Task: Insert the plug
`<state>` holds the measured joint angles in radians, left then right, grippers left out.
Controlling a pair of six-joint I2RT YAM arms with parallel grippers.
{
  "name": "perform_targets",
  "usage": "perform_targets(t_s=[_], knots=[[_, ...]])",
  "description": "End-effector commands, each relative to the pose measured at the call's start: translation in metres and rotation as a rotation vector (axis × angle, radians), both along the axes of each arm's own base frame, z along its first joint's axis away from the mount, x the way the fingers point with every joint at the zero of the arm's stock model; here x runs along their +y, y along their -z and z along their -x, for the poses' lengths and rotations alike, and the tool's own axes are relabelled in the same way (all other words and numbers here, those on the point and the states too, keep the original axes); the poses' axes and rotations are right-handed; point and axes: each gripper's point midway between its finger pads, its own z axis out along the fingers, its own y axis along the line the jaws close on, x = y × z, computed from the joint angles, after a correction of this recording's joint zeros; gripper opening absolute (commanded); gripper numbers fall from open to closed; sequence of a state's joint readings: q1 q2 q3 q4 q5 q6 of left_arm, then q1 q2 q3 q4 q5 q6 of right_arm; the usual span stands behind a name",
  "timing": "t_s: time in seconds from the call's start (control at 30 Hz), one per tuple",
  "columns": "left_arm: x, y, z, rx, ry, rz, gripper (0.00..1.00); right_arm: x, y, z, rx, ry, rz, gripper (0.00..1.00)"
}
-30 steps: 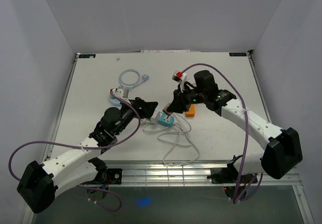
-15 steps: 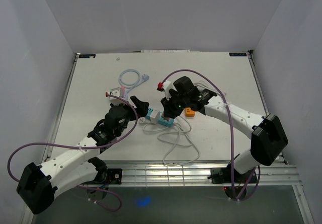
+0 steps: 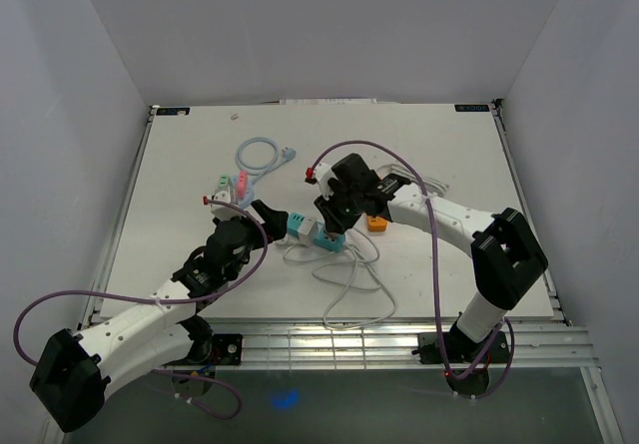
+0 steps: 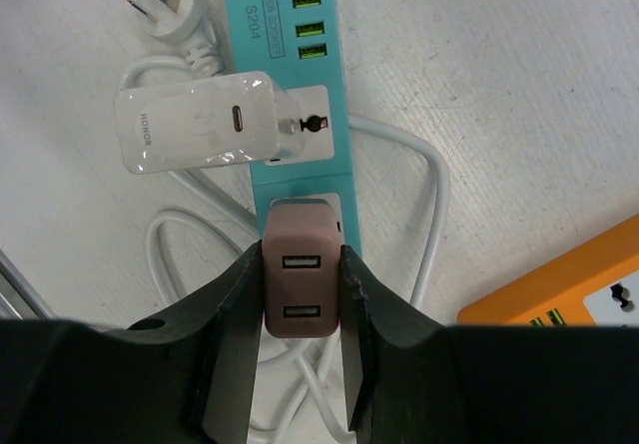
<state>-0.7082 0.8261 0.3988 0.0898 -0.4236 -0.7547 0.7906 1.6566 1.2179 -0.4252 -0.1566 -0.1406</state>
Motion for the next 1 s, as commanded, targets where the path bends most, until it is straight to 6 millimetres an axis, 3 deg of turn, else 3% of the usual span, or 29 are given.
perform_targets(t_s=[0.0,0.4,0.97], knots=[[0.004,-0.006,-0.001,-0.025,-0.022,0.026,0.97,0.009,-0.011,-0.007,-0.032,-0.018,-0.019,0.08],[0.004,-0.003,-0.005,-0.022,-0.03,0.0,0.97,0.01,-0.007,0.004,-0.003,-0.038,-0.03,0.08],[0.011,-0.006,-0.003,-0.037,-0.05,0.001,0.97,-0.005,0.018,0.009,-0.035,0.001,0.073,0.08]])
